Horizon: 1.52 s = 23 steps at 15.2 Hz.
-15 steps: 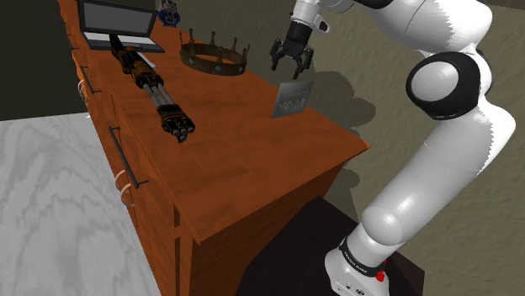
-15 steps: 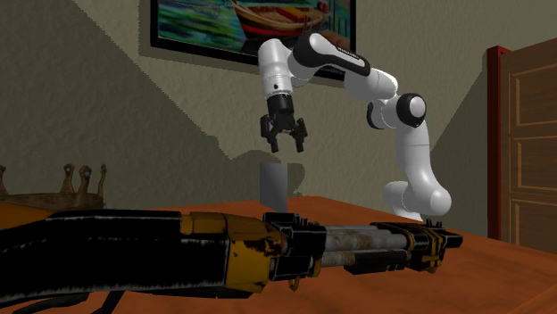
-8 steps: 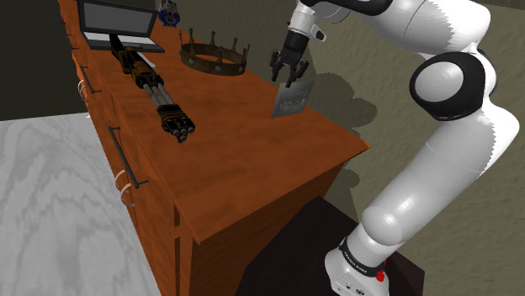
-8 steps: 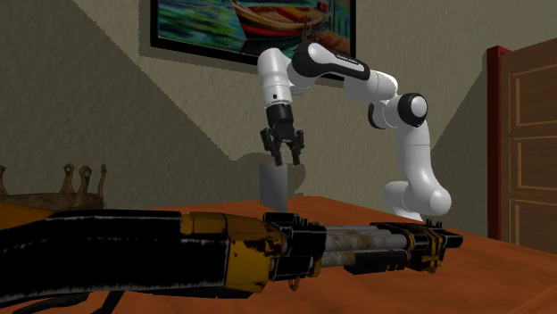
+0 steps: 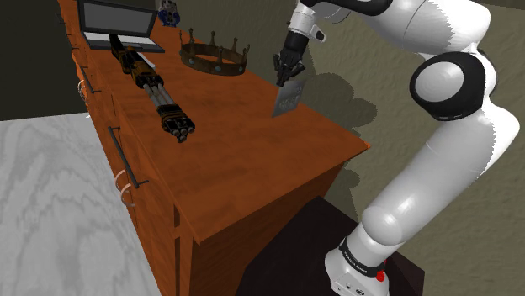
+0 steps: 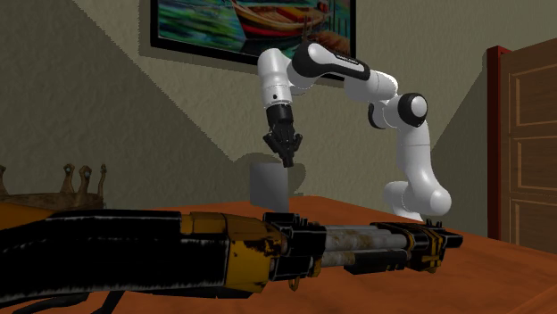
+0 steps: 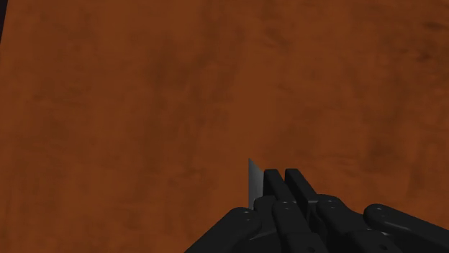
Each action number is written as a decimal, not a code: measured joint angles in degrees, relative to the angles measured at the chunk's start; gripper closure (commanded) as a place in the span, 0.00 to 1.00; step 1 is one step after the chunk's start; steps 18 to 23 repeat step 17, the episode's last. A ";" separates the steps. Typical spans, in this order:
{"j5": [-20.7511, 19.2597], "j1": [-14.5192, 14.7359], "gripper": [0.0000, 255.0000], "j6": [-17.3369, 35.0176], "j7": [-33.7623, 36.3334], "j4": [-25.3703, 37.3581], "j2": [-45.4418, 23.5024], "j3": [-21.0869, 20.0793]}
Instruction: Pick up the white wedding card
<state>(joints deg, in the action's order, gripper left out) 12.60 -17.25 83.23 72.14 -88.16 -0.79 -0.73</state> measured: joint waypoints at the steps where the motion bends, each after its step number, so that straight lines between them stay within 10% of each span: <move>1: 0.00 0.00 1.00 0.04 -0.02 -0.09 0.07 0.00; 23: 0.60 -0.34 1.00 -13.10 2.52 19.01 -5.70 0.19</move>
